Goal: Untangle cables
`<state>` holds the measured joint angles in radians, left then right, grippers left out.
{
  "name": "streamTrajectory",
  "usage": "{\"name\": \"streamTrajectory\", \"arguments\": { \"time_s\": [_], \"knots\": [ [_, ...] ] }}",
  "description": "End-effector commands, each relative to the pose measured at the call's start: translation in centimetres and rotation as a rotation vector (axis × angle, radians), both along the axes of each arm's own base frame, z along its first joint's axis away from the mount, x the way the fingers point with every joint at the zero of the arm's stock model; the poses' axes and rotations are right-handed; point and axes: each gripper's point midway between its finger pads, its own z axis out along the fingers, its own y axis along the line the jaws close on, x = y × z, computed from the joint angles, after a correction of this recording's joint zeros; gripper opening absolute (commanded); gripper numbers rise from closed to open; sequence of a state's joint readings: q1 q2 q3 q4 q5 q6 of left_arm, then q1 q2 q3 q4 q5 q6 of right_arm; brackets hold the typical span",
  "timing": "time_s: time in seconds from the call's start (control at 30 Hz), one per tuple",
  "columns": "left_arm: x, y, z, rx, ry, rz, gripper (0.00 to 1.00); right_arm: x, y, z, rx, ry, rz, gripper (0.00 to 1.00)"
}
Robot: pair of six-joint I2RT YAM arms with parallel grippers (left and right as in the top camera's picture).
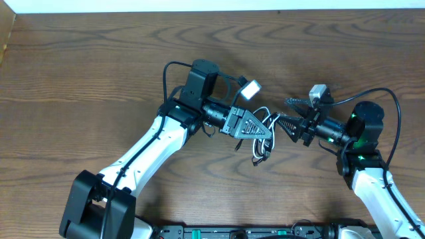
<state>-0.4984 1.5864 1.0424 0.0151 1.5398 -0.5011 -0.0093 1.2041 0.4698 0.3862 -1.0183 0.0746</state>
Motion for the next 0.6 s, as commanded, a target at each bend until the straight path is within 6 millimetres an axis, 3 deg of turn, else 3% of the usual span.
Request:
{"name": "streamTrajectory", "arguments": {
  "time_s": [0.0,0.17,0.27,0.4,0.5,0.57],
  "knots": [
    [-1.3,-0.5,1.0,-0.031,-0.017,-0.057,0.08,-1.4,1.3,0.6,0.024,-0.015,0.097,0.65],
    [-2.9,-1.6,1.2,-0.049,-0.045,-0.111,0.07,-2.4,3.0,0.6,0.041,0.014,0.159,0.65],
    [-3.2,-1.8,1.2,-0.049,-0.045,-0.122,0.08,-2.7,3.5,0.6,0.039,0.015,0.170,0.59],
    [-3.1,-1.8,1.2,-0.050,-0.046,-0.118,0.07,-2.4,3.3,0.4,0.032,0.022,0.150,0.38],
    [-3.0,-1.8,1.3,-0.056,-0.056,-0.118,0.07,-1.4,2.7,-0.6,0.007,0.063,0.070,0.01],
    [-3.0,-1.8,1.4,-0.059,-0.063,-0.118,0.08,-0.5,2.0,-1.6,-0.003,0.132,-0.016,0.01]
  ]
}}
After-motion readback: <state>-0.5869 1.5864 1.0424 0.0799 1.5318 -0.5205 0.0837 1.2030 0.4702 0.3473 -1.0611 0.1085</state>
